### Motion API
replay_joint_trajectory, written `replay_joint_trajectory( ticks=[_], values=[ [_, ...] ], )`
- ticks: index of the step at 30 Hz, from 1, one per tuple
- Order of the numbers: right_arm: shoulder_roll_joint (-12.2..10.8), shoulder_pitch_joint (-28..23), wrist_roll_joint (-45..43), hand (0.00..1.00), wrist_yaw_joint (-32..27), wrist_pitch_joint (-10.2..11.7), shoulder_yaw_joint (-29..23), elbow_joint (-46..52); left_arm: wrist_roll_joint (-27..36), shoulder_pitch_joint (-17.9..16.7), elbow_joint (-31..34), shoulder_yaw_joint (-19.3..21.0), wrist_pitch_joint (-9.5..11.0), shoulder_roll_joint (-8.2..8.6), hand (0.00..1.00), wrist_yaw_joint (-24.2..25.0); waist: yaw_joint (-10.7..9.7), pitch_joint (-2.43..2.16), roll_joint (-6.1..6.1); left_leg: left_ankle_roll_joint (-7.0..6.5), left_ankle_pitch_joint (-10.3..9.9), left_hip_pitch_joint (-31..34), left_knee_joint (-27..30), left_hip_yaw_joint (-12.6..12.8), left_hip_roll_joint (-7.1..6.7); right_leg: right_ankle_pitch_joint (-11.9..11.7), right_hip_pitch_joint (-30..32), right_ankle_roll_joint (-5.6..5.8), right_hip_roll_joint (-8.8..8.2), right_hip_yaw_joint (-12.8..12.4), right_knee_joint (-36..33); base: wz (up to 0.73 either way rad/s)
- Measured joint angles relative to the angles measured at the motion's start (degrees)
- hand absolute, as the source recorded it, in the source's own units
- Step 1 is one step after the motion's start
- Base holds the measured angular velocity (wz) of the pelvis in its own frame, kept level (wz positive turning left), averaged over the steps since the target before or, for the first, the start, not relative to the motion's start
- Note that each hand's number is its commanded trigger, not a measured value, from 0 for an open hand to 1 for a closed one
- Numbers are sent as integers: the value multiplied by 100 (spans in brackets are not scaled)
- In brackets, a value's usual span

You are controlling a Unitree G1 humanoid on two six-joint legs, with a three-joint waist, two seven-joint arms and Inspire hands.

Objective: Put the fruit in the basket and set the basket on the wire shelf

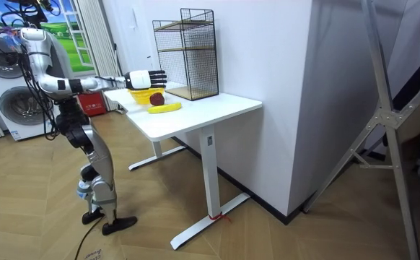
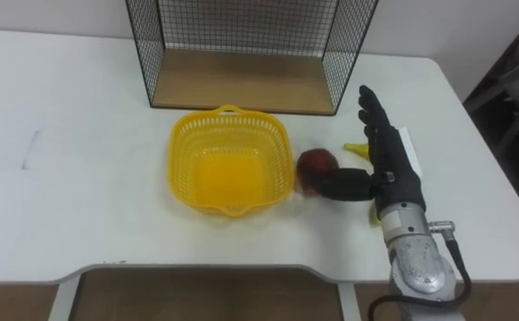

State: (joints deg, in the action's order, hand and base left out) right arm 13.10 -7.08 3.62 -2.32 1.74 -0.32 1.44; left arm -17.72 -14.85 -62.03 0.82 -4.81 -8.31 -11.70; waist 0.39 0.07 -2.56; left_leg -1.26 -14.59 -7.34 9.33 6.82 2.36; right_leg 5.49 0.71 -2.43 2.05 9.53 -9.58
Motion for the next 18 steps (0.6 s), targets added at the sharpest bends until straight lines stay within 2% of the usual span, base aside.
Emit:
replay_joint_trajectory(
  ticks=[18],
  values=[
    [-11,5,-463,0,255,0,197,-355,4,156,-211,-48,5,-13,0,94,22,9,20,0,0,-5,-12,-21,-5,-1,2,2,8,-10,-11,0]
  ],
)
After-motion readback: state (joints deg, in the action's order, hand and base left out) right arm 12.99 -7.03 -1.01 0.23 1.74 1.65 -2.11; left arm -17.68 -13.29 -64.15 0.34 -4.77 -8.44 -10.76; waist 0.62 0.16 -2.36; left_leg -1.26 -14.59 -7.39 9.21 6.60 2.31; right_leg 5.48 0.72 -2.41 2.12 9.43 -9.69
